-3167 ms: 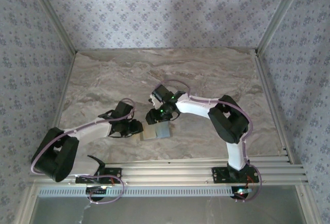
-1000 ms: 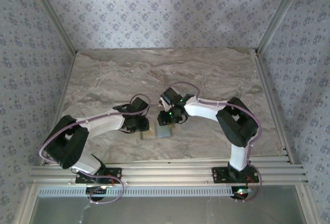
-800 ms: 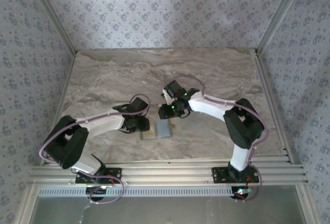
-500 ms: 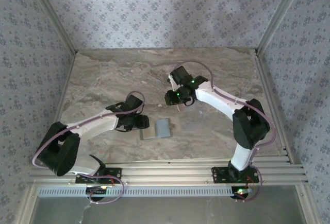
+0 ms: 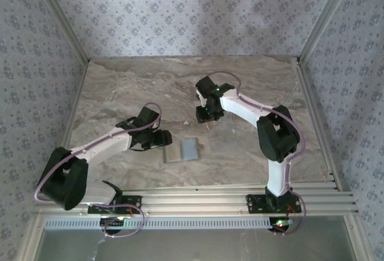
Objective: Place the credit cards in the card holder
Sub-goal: Pick up the credit card from the storage box.
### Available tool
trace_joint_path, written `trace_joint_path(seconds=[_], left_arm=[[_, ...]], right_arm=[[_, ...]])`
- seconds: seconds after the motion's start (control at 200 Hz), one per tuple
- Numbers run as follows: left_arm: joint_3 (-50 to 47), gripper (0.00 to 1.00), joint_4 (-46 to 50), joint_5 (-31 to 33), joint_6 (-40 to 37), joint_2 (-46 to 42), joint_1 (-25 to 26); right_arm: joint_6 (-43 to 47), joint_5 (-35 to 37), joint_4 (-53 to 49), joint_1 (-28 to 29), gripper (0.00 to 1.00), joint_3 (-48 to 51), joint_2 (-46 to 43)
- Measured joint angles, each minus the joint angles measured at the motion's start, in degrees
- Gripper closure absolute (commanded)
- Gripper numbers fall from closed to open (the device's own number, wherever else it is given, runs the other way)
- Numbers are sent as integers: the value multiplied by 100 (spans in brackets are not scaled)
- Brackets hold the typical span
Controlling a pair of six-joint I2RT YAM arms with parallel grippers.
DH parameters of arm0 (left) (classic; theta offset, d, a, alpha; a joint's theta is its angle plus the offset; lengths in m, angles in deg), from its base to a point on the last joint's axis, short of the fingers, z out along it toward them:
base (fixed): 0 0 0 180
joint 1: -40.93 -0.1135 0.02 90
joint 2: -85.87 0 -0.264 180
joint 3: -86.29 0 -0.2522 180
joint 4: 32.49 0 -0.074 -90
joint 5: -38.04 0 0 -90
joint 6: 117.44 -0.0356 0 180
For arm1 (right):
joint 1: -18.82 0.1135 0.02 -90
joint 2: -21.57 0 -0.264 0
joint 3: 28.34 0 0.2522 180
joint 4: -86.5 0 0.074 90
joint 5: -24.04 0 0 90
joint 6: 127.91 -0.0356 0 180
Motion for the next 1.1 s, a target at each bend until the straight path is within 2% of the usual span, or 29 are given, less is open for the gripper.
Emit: trace_joint_path(seconds=[0.255, 0.67, 1.104], left_arm=[[-35, 35, -127, -138, 4, 13, -37], [-37, 36, -164, -181, 22, 20, -90], [-74, 36, -166, -197, 24, 20, -105]], right_arm=[[2, -13, -13, -33, 62, -4, 90], [-4, -822, 260, -417, 62, 90, 107], [20, -1012, 284, -461, 62, 94, 199]])
